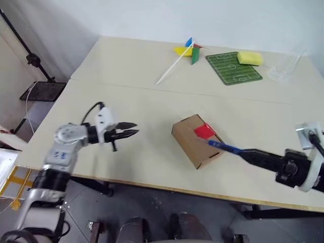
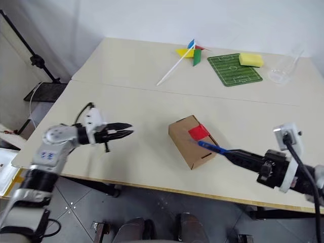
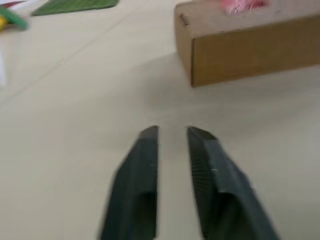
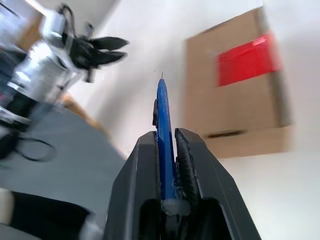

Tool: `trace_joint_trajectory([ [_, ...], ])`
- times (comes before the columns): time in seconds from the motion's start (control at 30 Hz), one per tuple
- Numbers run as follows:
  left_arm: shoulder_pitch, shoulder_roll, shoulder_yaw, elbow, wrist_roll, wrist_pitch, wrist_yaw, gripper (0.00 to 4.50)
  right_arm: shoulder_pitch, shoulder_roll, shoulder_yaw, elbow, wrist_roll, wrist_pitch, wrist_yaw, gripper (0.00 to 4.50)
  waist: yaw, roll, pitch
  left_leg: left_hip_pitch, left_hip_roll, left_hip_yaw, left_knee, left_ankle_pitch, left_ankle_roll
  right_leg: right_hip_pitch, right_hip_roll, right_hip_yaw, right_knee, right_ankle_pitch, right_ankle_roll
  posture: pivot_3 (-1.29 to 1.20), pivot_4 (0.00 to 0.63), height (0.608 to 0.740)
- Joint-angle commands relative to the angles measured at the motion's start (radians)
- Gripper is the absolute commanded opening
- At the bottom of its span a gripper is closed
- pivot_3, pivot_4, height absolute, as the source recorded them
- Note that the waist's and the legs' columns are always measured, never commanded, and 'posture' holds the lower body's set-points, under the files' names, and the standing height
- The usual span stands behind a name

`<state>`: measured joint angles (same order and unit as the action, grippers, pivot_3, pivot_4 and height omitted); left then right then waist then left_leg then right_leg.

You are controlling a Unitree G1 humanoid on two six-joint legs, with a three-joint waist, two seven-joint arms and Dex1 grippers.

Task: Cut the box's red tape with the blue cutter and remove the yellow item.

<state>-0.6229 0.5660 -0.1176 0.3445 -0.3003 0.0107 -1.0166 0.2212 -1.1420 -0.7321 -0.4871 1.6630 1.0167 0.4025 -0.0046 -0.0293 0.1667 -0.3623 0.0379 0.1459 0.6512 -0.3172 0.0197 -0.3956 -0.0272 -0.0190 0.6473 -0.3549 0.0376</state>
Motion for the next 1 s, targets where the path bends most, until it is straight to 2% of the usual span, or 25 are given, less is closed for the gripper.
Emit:
trace_joint_trajectory([
  [0.03, -0.134, -0.105, -0.015, 0.057, 0.021, 0.013, 0.027, 0.00, -0.085, -0.103, -0.017, 0.023, -0.120, 0.000, 0.043, 0.18, 0.003, 0.000, 0.000, -0.002, 0.000, 0.000, 0.001, 0.000, 0.000, -0.001, 0.000, 0.000, 0.000, 0.000, 0.000, 0.00, 0.150, 0.740],
  [0.07, -0.177, -0.152, -0.026, 0.086, 0.021, 0.031, 0.029, 0.00, -0.134, -0.164, 0.031, 0.023, -0.169, 0.001, 0.036, 0.18, 0.003, 0.000, 0.000, -0.004, 0.000, 0.000, 0.001, 0.000, 0.000, -0.003, 0.000, 0.000, 0.000, 0.000, 0.000, 0.00, 0.150, 0.740],
  [0.13, -0.254, -0.233, -0.054, 0.150, 0.049, 0.032, 0.026, 0.00, -0.268, -0.225, 0.130, 0.062, -0.160, -0.014, -0.018, 0.18, 0.002, 0.002, 0.001, -0.006, 0.000, 0.000, 0.002, 0.000, 0.000, -0.007, 0.000, 0.000, 0.002, 0.000, 0.000, 0.00, 0.150, 0.740],
  [0.2, -0.311, -0.282, -0.081, 0.210, 0.088, 0.054, 0.030, 0.00, -0.378, -0.236, 0.207, 0.105, -0.155, -0.018, -0.047, 0.18, 0.000, 0.001, 0.001, -0.010, 0.000, 0.001, 0.004, 0.000, 0.000, -0.011, 0.000, 0.000, 0.004, 0.000, 0.000, 0.00, 0.150, 0.740],
  [0.33, -0.384, -0.356, -0.081, 0.307, 0.122, 0.044, 0.061, 0.00, -0.487, -0.251, 0.312, 0.116, -0.257, 0.007, -0.012, 0.18, -0.003, 0.002, 0.002, -0.011, 0.000, 0.003, 0.002, 0.000, 0.000, -0.016, 0.001, 0.002, 0.006, -0.001, -0.001, 0.00, 0.150, 0.740],
  [0.43, -0.418, -0.411, -0.135, 0.331, 0.174, 0.102, 0.066, 0.00, -0.588, -0.211, 0.403, 0.098, -0.274, 0.019, -0.026, 0.18, 0.000, 0.004, 0.003, -0.013, 0.000, 0.003, 0.003, 0.001, -0.001, -0.018, 0.001, 0.002, 0.008, -0.001, -0.002, 0.00, 0.150, 0.740],
  [0.7, -0.377, -0.414, -0.177, 0.245, 0.231, 0.285, 0.062, 0.00, -0.636, -0.099, 0.459, 0.079, -0.330, 0.062, -0.076, 0.18, 0.001, 0.004, 0.003, -0.014, 0.000, 0.002, 0.006, 0.001, -0.001, -0.019, 0.000, 0.002, 0.011, -0.001, -0.002, 0.00, 0.150, 0.740],
  [1.0, -0.354, -0.410, -0.179, 0.202, 0.248, 0.305, 0.067, 0.00, -0.634, -0.042, 0.476, 0.068, -0.433, 0.080, -0.054, 0.18, 0.000, 0.004, 0.002, -0.013, 0.000, 0.002, 0.011, 0.001, -0.001, -0.018, 0.000, 0.002, 0.015, -0.001, -0.002, 0.00, 0.150, 0.740],
])
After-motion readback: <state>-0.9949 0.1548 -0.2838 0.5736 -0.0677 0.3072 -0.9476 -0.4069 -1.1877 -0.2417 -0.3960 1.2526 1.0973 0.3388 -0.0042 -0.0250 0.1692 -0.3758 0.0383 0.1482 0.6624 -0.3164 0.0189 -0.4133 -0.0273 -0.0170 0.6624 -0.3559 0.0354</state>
